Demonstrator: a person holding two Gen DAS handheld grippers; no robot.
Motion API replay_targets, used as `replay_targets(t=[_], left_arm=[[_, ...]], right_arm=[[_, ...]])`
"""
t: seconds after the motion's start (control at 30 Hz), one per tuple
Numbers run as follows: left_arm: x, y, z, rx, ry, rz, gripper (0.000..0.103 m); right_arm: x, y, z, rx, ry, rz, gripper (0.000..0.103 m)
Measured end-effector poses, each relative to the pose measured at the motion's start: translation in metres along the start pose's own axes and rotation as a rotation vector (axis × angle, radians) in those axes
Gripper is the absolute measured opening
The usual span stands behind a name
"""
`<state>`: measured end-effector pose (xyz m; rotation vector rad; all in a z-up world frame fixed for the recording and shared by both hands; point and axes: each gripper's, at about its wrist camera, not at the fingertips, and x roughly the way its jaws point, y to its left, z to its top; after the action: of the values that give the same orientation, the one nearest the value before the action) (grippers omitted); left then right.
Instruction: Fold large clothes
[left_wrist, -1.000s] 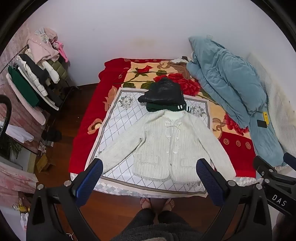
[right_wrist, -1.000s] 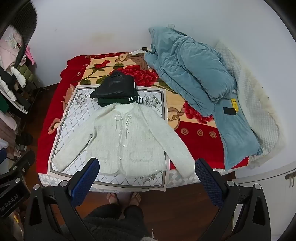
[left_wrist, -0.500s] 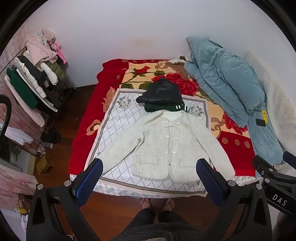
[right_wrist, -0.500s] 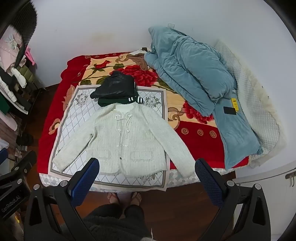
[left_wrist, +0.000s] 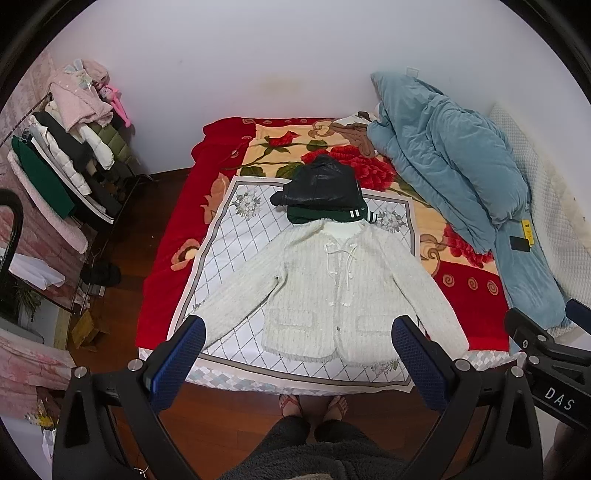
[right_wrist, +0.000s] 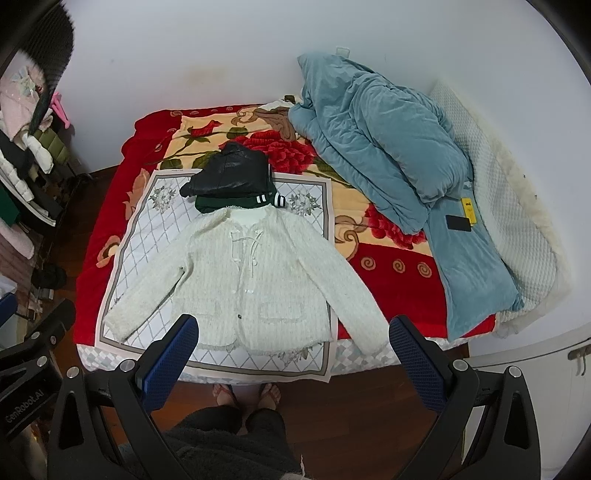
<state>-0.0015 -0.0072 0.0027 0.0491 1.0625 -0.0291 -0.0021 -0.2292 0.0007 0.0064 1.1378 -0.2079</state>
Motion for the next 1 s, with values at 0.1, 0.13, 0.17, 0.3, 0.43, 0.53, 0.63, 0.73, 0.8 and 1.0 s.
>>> replay_targets(t=[0.1, 0.13, 0.17, 0.3, 0.43, 0.53, 0.63, 0.73, 0.8, 1.0], left_arm=[[0.000, 0.000, 0.000, 0.000, 0.000, -0.001, 0.103], [0.000, 0.000, 0.000, -0.001, 0.000, 0.000, 0.103], [0.001, -0.003, 0.003, -0.001, 0.000, -0.001, 0.103], [0.000, -0.005, 0.002, -0.001, 0.001, -0.003, 0.103], [0.000, -0.005, 0.002, -0.001, 0.002, -0.004, 0.103], [0.000, -0.006, 0.002, 0.001, -0.001, -0.002, 0.103], [0.000, -0.005, 0.003, -0.003, 0.000, -0.005, 0.103], [0.000, -0.005, 0.003, -0.003, -0.003, -0.004, 0.103], [-0.001, -0.014, 0.010, -0.002, -0.001, -0.004, 0.103], [-0.001, -0.013, 0.011, -0.002, -0.002, -0.005, 0.103]], right_arm=[[0.001, -0.002, 0.002, -0.001, 0.002, -0.001, 0.103], [0.001, -0.002, 0.001, -0.004, 0.001, -0.003, 0.103], [0.001, -0.003, 0.000, -0.001, 0.002, 0.001, 0.103], [0.000, 0.001, 0.005, -0.003, -0.002, -0.002, 0.103], [0.000, 0.001, 0.008, -0.006, -0.004, -0.004, 0.103], [-0.001, 0.000, 0.008, -0.003, -0.001, -0.001, 0.103], [-0.001, 0.001, 0.007, -0.004, -0.003, -0.003, 0.103], [-0.001, 0.001, 0.008, -0.005, -0.003, -0.003, 0.103], [-0.001, 0.001, 0.008, -0.002, -0.004, -0.005, 0.103], [-0.006, 0.000, 0.009, -0.003, -0.004, -0.004, 0.103]])
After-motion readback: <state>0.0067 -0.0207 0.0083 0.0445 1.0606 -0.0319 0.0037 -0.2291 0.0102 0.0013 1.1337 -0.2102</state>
